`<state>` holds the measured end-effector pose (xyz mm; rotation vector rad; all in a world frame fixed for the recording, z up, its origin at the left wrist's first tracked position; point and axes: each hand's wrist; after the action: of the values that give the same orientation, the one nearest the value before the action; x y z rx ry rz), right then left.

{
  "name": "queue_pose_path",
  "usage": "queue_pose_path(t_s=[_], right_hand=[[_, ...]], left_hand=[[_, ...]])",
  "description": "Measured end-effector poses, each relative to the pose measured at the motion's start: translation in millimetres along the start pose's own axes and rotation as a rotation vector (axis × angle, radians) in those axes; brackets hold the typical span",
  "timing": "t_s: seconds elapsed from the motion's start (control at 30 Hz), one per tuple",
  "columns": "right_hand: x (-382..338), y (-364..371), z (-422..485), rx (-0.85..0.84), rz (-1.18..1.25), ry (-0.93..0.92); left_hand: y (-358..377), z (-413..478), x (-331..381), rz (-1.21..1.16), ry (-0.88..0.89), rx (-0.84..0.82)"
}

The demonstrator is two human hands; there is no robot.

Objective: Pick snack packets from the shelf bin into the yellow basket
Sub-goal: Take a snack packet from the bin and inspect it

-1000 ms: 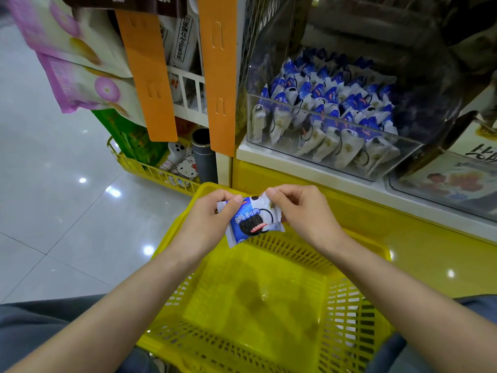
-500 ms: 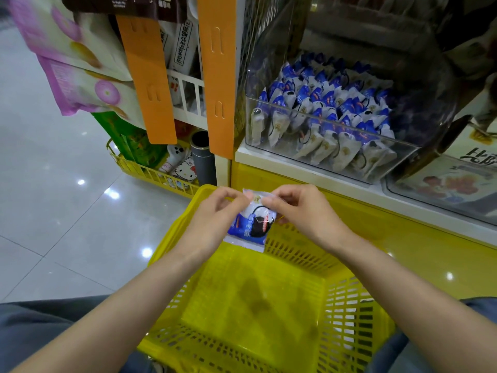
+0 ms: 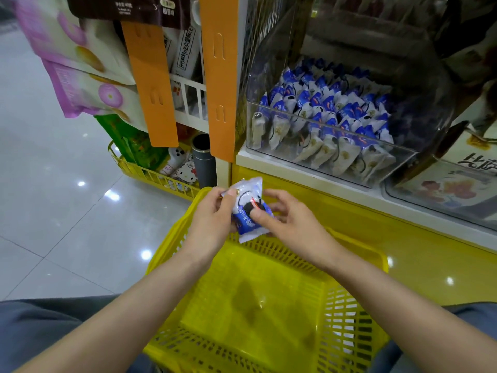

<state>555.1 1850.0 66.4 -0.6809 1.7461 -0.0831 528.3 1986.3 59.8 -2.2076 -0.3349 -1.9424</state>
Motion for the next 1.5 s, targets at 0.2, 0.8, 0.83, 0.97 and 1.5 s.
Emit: queue_pose_path(t_s=[0.2, 0.8, 0.83, 0.97, 1.5], right_hand=[[-0.9, -0.4, -2.6, 0.074, -0.085, -0.127], [-0.2, 2.8, -14.7, 0.162, -0.410, -0.300], [-0.5, 2.8, -13.3, 0.183, -0.390, -0.293], [-0.4, 0.2, -12.2, 0.208, -0.401, -0.316], [1.2, 1.6, -15.3, -0.010, -0.373, -0.275]], left_hand=[[-3.3, 6.8, -2.5, 0.035, 0.038, 0.034], [0.5, 3.0, 0.8, -0.125, -0.082, -0.118], [1.1, 1.9, 0.9, -0.136, -0.078, -0.127], [1.9, -1.7, 1.4, -0.144, -0.023, -0.212], [-3.3, 6.4, 5.8, -0.282, -0.164, -0.047]])
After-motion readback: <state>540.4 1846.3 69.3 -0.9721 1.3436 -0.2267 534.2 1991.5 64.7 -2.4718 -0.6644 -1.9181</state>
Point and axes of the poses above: each hand's wrist, its own z-axis towards the middle knuckle, its own y-axis out of the palm, x = y × z, and after that the axes turned 6 degrees about y, right-handed
